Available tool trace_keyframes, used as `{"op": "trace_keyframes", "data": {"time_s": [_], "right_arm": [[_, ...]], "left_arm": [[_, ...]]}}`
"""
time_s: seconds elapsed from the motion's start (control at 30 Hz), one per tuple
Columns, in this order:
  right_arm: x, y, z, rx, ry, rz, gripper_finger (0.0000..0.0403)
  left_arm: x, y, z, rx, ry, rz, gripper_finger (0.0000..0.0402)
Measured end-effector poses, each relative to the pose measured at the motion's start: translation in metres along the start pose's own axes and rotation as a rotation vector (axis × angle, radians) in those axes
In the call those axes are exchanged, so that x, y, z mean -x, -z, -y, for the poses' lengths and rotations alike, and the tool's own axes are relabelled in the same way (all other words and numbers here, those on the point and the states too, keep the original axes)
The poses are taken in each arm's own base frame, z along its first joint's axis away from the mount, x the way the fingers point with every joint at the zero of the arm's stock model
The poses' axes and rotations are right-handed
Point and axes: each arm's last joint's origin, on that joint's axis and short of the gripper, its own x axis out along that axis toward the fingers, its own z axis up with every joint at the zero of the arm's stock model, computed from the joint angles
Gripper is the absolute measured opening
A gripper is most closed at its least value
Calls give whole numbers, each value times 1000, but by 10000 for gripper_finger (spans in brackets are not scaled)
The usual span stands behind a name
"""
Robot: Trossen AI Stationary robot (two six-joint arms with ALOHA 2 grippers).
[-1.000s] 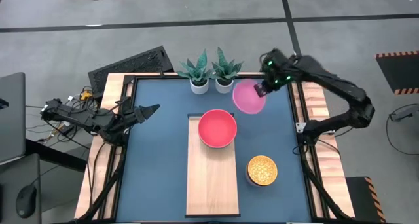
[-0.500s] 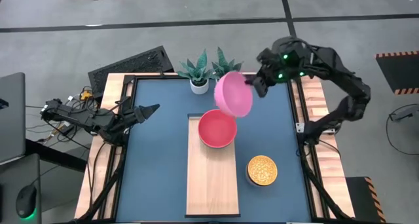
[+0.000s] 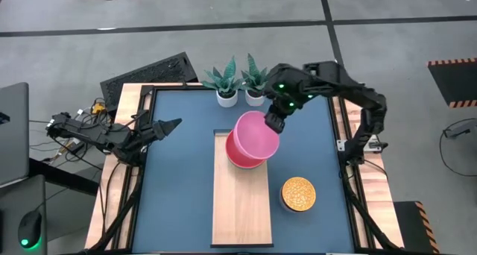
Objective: Place and stack bowls onto a shelf
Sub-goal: Stack the pink bowl on top of the orange bowl on the shelf
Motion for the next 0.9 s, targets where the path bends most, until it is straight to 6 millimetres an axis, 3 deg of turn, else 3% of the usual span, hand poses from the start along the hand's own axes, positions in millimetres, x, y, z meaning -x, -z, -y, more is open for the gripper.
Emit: {"op": "trace_keyframes", "data": {"time_s": [0.7,0.9], "right_arm": [[-55,-13,-1,30,6,-137,25],[-56,-13,0,28,10,-144,65]], "left_arm": [[-4,7,-1,-10,-13,-47,165],[-5,9,-1,-10,-20,-50,165]]}}
